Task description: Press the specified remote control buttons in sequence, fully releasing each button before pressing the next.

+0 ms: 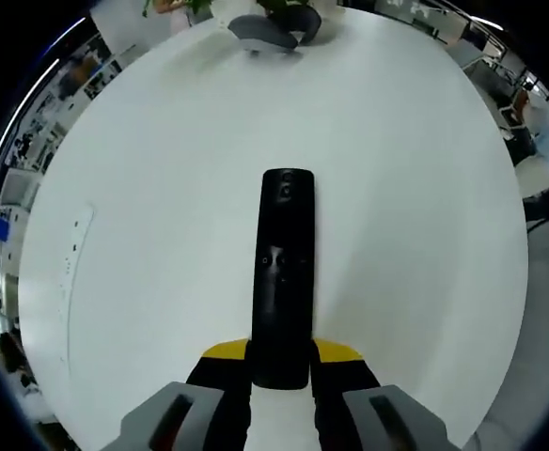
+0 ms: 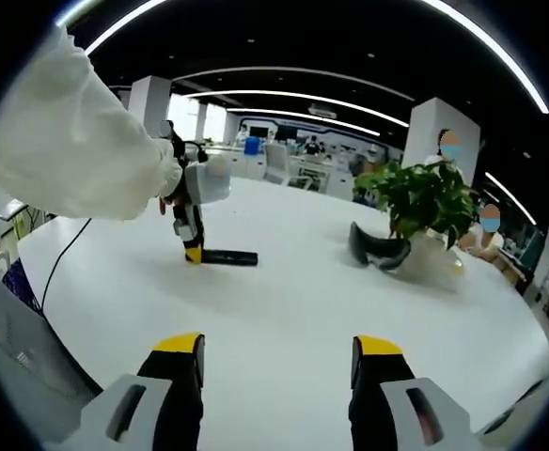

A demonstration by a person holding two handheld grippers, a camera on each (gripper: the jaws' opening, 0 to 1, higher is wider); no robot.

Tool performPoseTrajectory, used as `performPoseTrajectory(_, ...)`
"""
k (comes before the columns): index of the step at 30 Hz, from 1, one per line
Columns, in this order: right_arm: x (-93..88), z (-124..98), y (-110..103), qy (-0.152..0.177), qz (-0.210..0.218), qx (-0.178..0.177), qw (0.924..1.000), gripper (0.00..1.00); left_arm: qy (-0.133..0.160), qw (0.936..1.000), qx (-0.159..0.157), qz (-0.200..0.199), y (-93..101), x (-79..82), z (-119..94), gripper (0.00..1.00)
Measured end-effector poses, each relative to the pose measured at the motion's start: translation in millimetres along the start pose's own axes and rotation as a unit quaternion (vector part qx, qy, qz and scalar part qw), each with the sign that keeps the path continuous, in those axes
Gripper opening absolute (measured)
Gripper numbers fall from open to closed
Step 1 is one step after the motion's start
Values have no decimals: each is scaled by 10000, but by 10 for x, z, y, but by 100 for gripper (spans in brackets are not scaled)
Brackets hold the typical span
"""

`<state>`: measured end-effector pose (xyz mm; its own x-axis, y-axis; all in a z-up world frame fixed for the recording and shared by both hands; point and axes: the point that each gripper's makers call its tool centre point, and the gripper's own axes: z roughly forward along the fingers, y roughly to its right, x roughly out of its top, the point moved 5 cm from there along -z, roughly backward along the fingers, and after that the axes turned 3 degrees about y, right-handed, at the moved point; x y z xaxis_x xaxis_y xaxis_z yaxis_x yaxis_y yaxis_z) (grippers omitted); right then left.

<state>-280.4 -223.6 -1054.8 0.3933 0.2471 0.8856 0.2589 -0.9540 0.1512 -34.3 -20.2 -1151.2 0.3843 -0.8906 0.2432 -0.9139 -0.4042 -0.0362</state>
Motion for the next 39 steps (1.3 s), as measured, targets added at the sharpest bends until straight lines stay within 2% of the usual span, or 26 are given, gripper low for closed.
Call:
performPoseTrajectory(30,21,-11,-50,76,13,151,9999,53,-231,9991,-65,339,424,-127,-45,23)
performPoseTrajectory(39,14,-20,-88,37,1,253,9997,42,-156,9992,-95,365,593,-196,-70,23)
